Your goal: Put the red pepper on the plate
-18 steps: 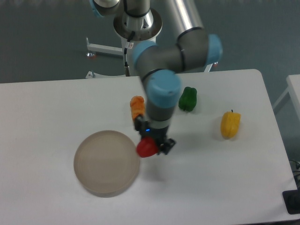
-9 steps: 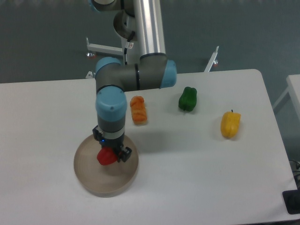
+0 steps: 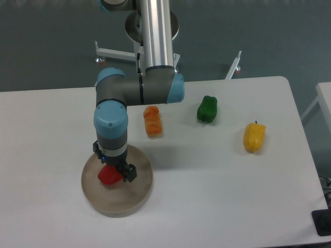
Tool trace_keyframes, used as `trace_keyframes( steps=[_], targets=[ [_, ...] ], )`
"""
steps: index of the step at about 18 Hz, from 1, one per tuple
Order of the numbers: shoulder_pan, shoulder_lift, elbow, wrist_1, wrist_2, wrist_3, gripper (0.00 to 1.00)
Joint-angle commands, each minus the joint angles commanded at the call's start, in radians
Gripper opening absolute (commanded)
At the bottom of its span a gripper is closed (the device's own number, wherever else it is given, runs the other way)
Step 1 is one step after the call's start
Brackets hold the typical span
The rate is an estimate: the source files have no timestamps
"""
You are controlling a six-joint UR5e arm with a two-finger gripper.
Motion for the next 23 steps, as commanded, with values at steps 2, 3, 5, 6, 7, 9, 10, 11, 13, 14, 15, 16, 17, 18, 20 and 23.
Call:
trace_keyframes(
  steps=[2,3,5,6,7,9,10,11,13,14,15,16,17,18,20,23],
  targets=[
    [0.070,0.029,0.008,-0.006,-0.002,0.020,1.00],
    [0.090,0.038,0.008,-0.006,-0.002,0.028,1.00],
    [0.146,0.057,0.012,-0.009,-0.002,0.133,1.00],
    [0.176,0.069,0.017,-0.027,-0.002,0.218,1.00],
    [0.210,0.087,0.026,-0.085,-0.002,0.336,1.00],
    [0.271,0.106,0.057,-0.211,0.000,0.478,1.00],
    [0.291,0.109,0.060,-0.225,0.002,0.514,1.00],
    [0.308,0.112,0.058,-0.227,0.005,0.549,1.00],
    [0.337,0.109,0.055,-0.229,0.044,0.613,1.00],
    [0.348,0.112,0.051,-0.229,0.084,0.659,1.00],
    [0.356,0.111,0.046,-0.229,0.095,0.717,1.00],
    [0.365,0.108,0.040,-0.226,0.094,0.756,1.00],
    [0.371,0.101,0.040,-0.224,0.095,0.785,1.00],
    [0.380,0.098,0.038,-0.222,0.095,0.796,1.00],
    [0.391,0.097,0.037,-0.227,0.091,0.798,1.00],
    [0.391,0.092,0.019,-0.218,0.095,0.796,1.00]
  ],
)
